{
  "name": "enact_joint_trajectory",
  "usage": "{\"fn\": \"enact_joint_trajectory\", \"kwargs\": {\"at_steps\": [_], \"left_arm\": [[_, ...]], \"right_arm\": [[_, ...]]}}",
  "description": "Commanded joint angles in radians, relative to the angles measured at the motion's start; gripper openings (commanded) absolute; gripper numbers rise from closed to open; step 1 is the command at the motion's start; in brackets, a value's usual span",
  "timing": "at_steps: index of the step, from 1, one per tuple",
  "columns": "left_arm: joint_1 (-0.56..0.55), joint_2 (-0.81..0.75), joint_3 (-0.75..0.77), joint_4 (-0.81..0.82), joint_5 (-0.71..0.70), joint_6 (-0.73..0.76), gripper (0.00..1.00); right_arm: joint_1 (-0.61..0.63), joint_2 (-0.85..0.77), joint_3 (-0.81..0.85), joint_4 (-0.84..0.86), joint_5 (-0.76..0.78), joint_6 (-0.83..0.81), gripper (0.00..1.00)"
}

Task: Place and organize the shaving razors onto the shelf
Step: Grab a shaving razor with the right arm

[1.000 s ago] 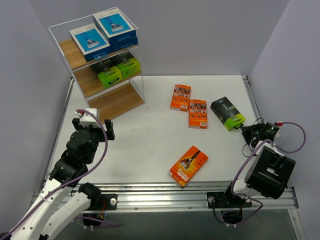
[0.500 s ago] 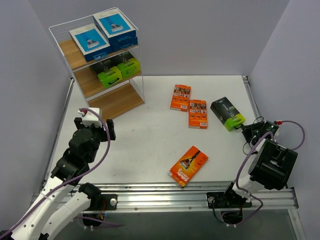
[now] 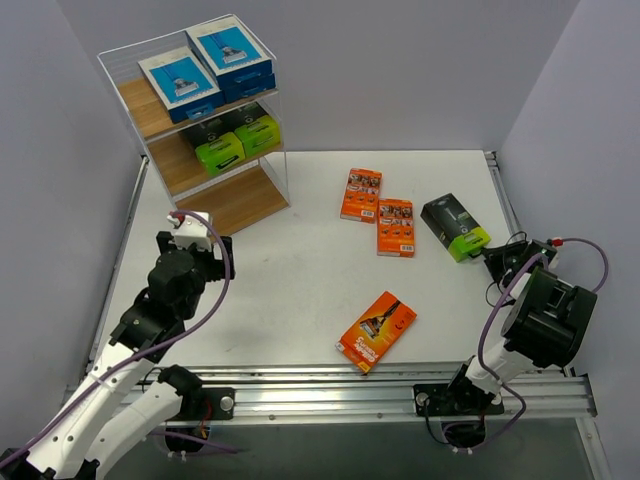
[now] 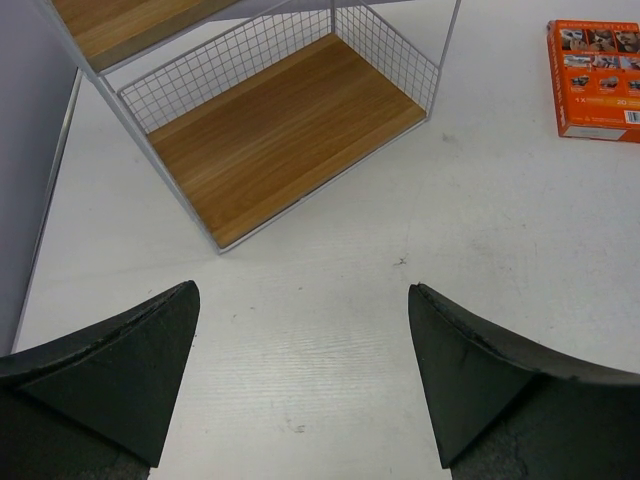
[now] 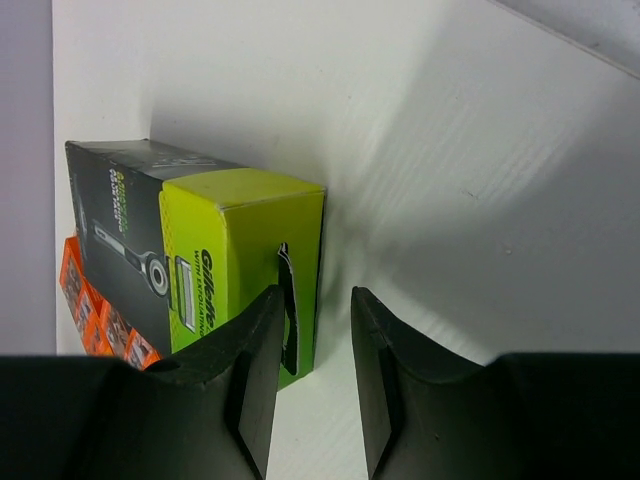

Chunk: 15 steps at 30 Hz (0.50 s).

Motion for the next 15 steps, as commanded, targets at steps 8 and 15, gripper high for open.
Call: {"fn": "enact_joint_trajectory", "kwargs": {"at_steps": [8,15], "left_arm": [[0.009,0.016,0.035,0.043,0.013,0.022,0.94],[0.009,0.020,0.033,0.043,0.007,0.024,0.94]], "right_arm": [[0.041,0.033,0.043,0.097,-0.004,-0.003,0.28],[0.082,0.095,0.042,0.163,0.010,0.018,0.22]]}}
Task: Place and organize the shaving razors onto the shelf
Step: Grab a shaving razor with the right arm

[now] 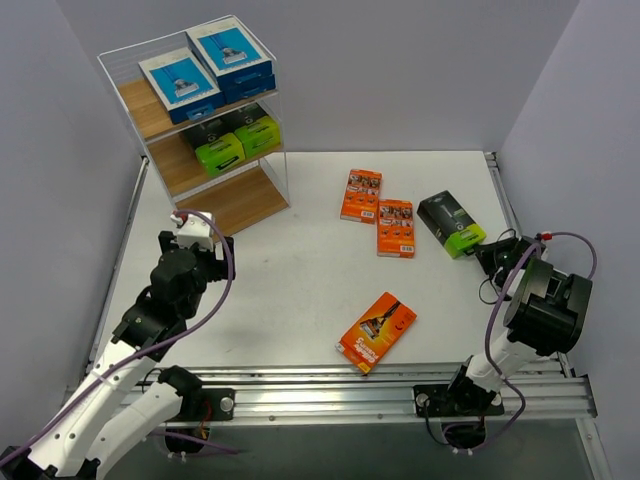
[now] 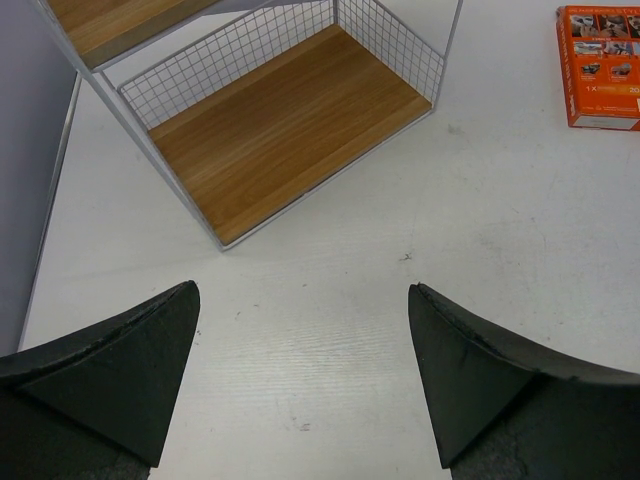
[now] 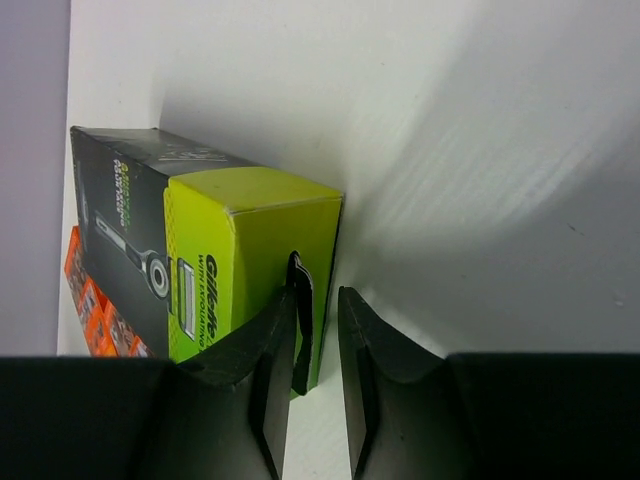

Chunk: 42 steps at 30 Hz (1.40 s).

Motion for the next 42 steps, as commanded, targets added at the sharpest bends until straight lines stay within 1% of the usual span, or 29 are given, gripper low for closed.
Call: {"fn": "enact_joint_trajectory", "kwargs": {"at_steps": [1,3,4,7,13,16,19,20,21,26,31,37,41,42], "left_arm": [[0.004,-0.002,0.033,0.041,0.006,0.011,0.94],[0.004,0.000,0.033,0.042,0.009,0.011,0.94],[0.004,0.001,0.033,0.039,0.009,0.012,0.94],[0.004,0.001,0.033,0.039,0.009,0.012,0.94],[0.006,0.001,0.035,0.038,0.010,0.012,0.94],[0.004,-0.008,0.032,0.037,0.007,0.012,0.94],[0.004,-0.019,0.029,0.034,0.009,0.011,0.94],[0.004,-0.022,0.027,0.034,0.015,0.008,0.94],[0.004,-0.026,0.026,0.031,0.017,0.004,0.94],[0.004,-0.022,0.026,0.024,0.030,-0.037,0.95],[0.004,0.020,0.055,-0.022,-0.003,-0.089,0.96],[0.003,-0.005,0.053,-0.022,0.013,-0.127,0.97],[0.003,-0.005,0.084,-0.044,0.027,-0.152,0.97],[0.003,0.001,0.113,-0.056,0.030,-0.161,0.97]], "right_arm": [[0.023,0.015,0.025,0.067,0.007,0.010,0.19],[0.030,0.015,0.021,0.088,0.004,0.020,0.17],[0.036,0.017,0.024,0.090,0.004,0.024,0.09],[0.046,0.006,0.042,0.068,0.009,0.036,0.00],[0.091,-0.074,0.091,-0.013,0.018,0.050,0.00],[0.109,-0.123,0.099,-0.027,-0.014,0.089,0.00],[0.148,-0.183,0.145,-0.108,-0.023,0.094,0.00],[0.160,-0.195,0.198,-0.187,-0.025,0.085,0.00],[0.174,-0.212,0.223,-0.218,-0.026,0.077,0.00],[0.247,-0.265,0.320,-0.329,-0.040,0.088,0.00],[0.309,-0.292,0.395,-0.358,-0.063,0.120,0.00],[0.390,-0.350,0.458,-0.416,-0.063,0.152,0.00],[0.474,-0.388,0.516,-0.430,-0.066,0.214,0.00],[0.514,-0.396,0.531,-0.435,-0.059,0.221,0.00]]}}
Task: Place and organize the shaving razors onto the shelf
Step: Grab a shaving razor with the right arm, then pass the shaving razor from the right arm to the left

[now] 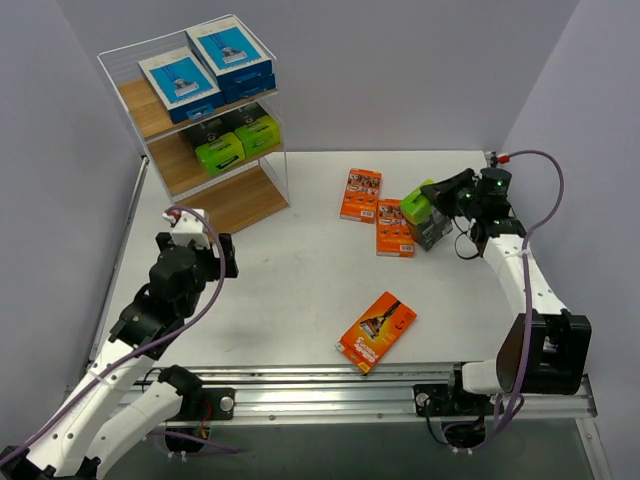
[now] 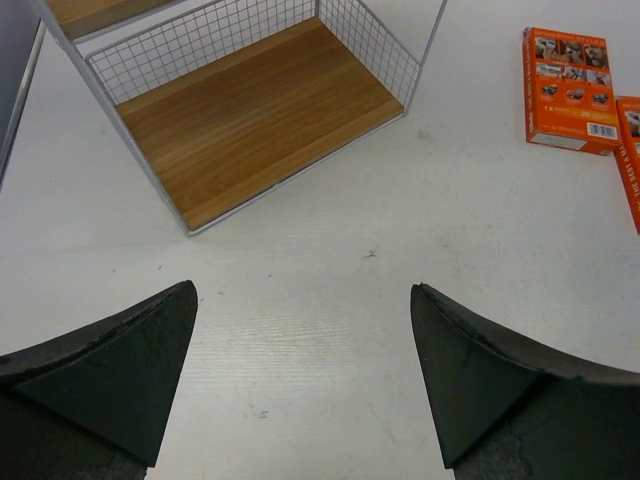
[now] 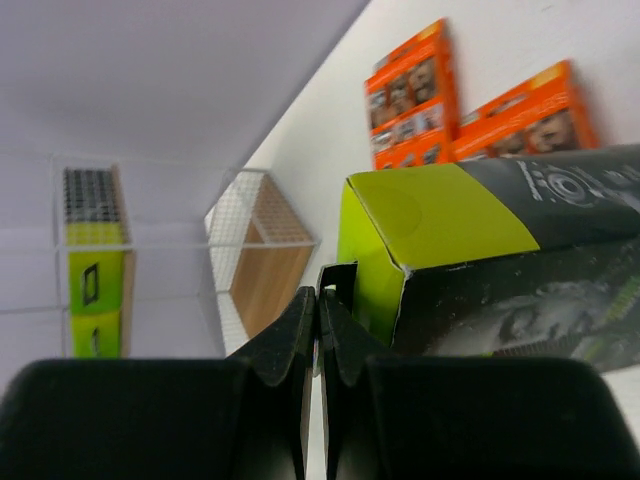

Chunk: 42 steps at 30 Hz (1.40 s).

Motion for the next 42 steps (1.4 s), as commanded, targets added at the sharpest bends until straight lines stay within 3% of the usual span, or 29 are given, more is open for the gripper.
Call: {"fn": "enact_joint_trajectory", "kwargs": {"at_steps": [1,9,13,20,33,42], "left_arm": [[0.004,0.000,0.106,-0.026,0.022,-0.063,0.97],[0.007,-0.048,0.243,-0.197,0.060,-0.238,0.97],[0.007,-0.121,0.232,-0.215,0.060,-0.252,0.97],[0.009,-0.203,0.140,-0.292,-0.037,-0.204,0.97],[0.009,-0.203,0.114,-0.260,-0.093,-0.177,0.97],[0.009,-0.167,0.108,-0.263,-0.008,-0.270,0.97]], "right_arm": [[0.105,-0.091,0.123,0.072,-0.019,0.076,0.00],[0.400,-0.032,0.175,0.164,0.139,0.160,0.00],[0.563,0.048,0.198,0.228,0.208,0.167,0.00],[0.725,0.215,0.211,0.300,0.248,0.185,0.00],[0.786,0.249,0.059,0.451,0.214,0.251,0.00],[0.748,0.084,-0.140,0.406,0.232,0.234,0.00]]}}
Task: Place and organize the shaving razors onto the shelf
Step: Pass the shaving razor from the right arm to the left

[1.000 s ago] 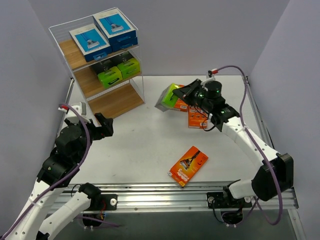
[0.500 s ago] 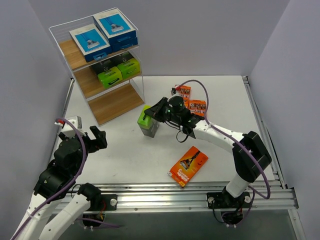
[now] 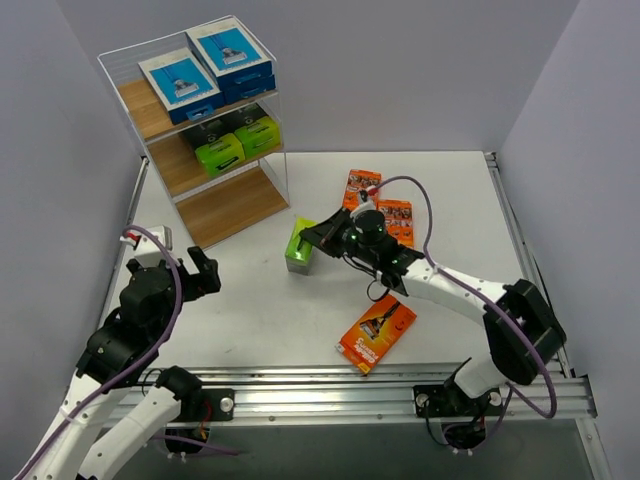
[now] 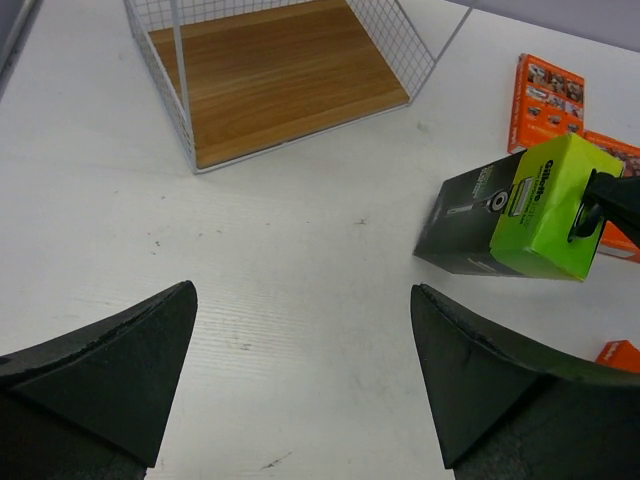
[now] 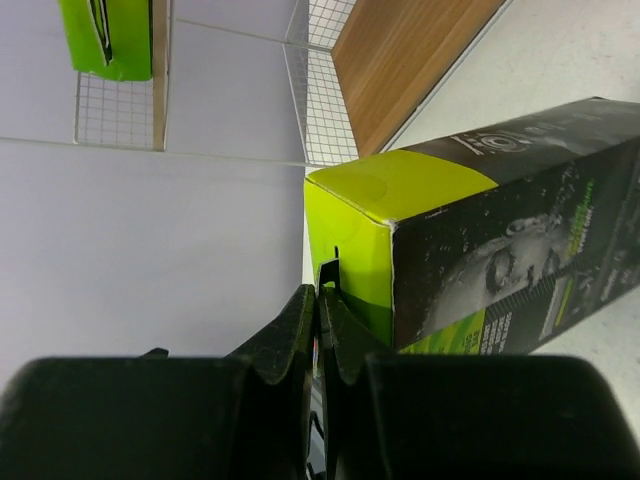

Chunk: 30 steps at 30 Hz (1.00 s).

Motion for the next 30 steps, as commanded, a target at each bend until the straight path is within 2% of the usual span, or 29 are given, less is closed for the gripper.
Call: {"fn": "enact_joint_trajectory", "kwargs": {"at_steps": [1,6,12,15,18,19,20,21,22,24,30], "left_arm": [[0.007,-0.008,0.015,0.041,0.071,-0.081,0.97],[0.008,-0.025,-0.020,0.078,0.139,-0.146,0.98],[0.007,-0.001,-0.040,0.110,0.211,-0.209,1.00],[0.008,0.010,-0.083,0.119,0.275,-0.357,1.00],[0.008,0.024,-0.179,0.170,0.399,-0.598,1.00],[0.008,0.027,-0.215,0.240,0.436,-0.713,1.00],[0.007,0.030,-0.294,0.292,0.469,-0.765,1.00],[0.007,0.031,-0.331,0.341,0.520,-0.815,0.94],[0.007,0.034,-0.368,0.448,0.544,-0.889,0.94],[0.005,0.051,-0.434,0.513,0.553,-0.931,0.94],[0.002,0.114,-0.439,0.535,0.527,-0.935,0.94]], "right_arm": [[-0.021,-0.117,-0.108,-0.001,0.016,-0.012,0.00],[-0.059,-0.246,-0.205,-0.071,0.038,-0.036,0.00],[-0.091,-0.318,-0.323,-0.048,0.026,-0.023,0.00],[-0.093,-0.338,-0.373,-0.025,0.032,-0.004,0.00],[-0.091,-0.349,-0.425,0.022,0.029,0.017,0.00],[-0.090,-0.356,-0.436,0.030,0.029,0.020,0.00],[-0.088,-0.361,-0.447,0.038,0.030,0.025,0.00],[-0.085,-0.364,-0.459,0.057,0.032,0.029,0.00],[-0.081,-0.366,-0.473,0.062,0.032,0.031,0.00],[-0.073,-0.366,-0.482,0.076,0.024,0.031,0.00],[-0.035,-0.344,-0.501,0.139,0.016,0.054,0.00]]}}
